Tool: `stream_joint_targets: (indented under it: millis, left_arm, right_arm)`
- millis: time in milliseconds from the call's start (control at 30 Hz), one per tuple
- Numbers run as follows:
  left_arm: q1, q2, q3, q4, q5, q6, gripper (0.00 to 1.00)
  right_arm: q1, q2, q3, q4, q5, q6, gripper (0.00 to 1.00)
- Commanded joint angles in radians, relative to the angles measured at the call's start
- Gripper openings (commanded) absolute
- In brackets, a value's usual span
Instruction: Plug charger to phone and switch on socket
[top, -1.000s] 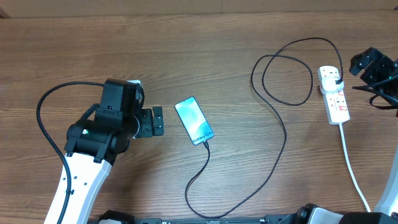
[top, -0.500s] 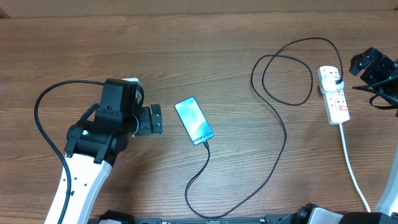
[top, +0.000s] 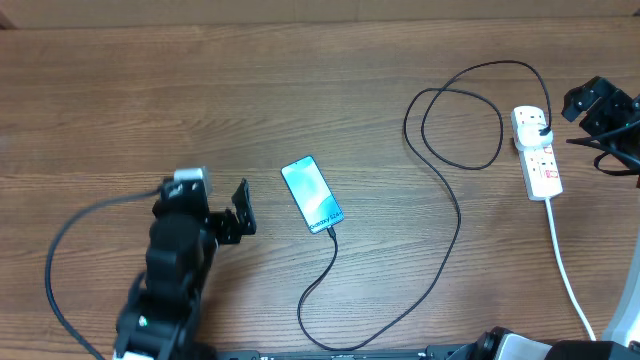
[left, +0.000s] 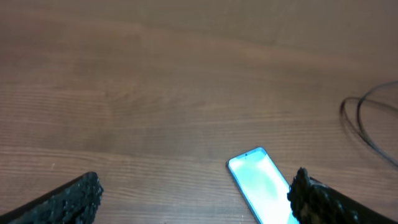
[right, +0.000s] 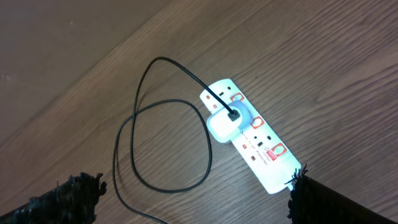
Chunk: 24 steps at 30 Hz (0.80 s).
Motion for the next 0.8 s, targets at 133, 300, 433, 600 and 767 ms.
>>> stream_joint_targets:
  millis: [133, 300, 433, 600, 767]
  left_arm:
    - [0.041, -0.238, -0.239, 0.256, 0.0, 0.016, 0.99]
    - [0.119, -0.37, -0.333, 0.371, 0.061, 0.013, 1.0]
    - [0.188, -0.442, -0.387, 0.417, 0.111, 0.013, 1.0]
    - [0.234, -0.494, -0.427, 0.43, 0.117, 0.016, 0.99]
    - [0.263, -0.543, -0.466, 0.431, 0.156, 0.041, 1.0]
  right_arm:
    - [0.006, -0.002, 0.0, 0.003, 0.008, 0.004, 1.0]
    - [0.006, -0.002, 0.0, 0.003, 0.008, 0.004, 1.0]
    - [0.006, -0.002, 0.0, 0.003, 0.008, 0.004, 1.0]
    - [0.006, -0.002, 0.0, 0.003, 0.008, 0.004, 1.0]
    - [0.006, -0.002, 0.0, 0.003, 0.008, 0.004, 1.0]
